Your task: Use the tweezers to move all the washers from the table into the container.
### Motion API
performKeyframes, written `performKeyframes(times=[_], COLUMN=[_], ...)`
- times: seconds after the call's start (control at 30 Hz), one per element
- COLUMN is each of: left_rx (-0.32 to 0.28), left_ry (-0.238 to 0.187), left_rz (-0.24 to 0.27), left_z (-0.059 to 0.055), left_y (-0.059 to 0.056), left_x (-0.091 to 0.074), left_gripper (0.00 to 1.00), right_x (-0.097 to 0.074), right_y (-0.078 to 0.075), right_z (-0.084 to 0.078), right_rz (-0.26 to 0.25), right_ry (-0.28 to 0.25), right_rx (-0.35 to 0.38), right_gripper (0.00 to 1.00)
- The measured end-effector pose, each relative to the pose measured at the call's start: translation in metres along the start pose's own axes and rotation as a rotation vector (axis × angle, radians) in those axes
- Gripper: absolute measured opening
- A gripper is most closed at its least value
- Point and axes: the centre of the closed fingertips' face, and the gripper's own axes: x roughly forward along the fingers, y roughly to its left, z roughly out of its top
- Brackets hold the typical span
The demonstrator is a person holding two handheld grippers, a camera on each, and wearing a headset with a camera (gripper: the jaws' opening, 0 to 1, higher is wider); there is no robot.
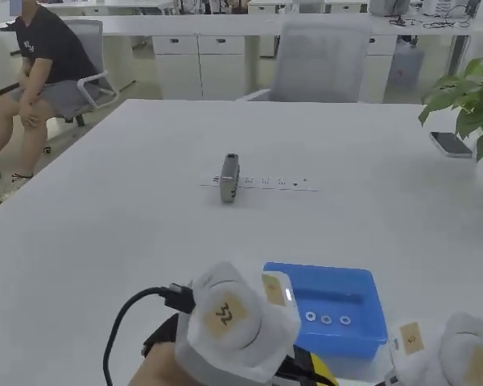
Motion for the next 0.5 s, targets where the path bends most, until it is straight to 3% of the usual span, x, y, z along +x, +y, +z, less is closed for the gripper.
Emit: performKeyframes(times=[0.13, 0.17, 0.2, 0.37, 0.5], left_rx=[0.134, 0.147, 0.151, 0.111, 0.148], left_ry=[0.128, 0.139, 0.164, 0.168, 0.244], left_rz=[-0.012, -0.015, -0.002, -0.009, -0.017], left_z=[-0.025, -0.028, -0.034, -0.045, -0.063], left_y=[-0.004, -0.004, -0.002, 0.001, 0.004], left_x=[0.013, 0.016, 0.016, 0.017, 0.018], left_gripper=[0.0, 0.0, 0.0, 0.0, 0.0], right_x=[0.007, 0.009, 0.01, 0.012, 0.007], right_y=[0.002, 0.003, 0.003, -0.004, -0.008], right_z=[-0.014, -0.017, -0.019, -0.018, -0.014], right_rz=[-0.024, -0.026, -0.03, -0.098, -0.162], right_ry=[0.042, 0.046, 0.047, -0.001, -0.078], right_rx=[-0.036, -0.035, -0.034, 0.027, 0.115], right_gripper=[0.05, 0.05, 0.05, 0.09, 0.21])
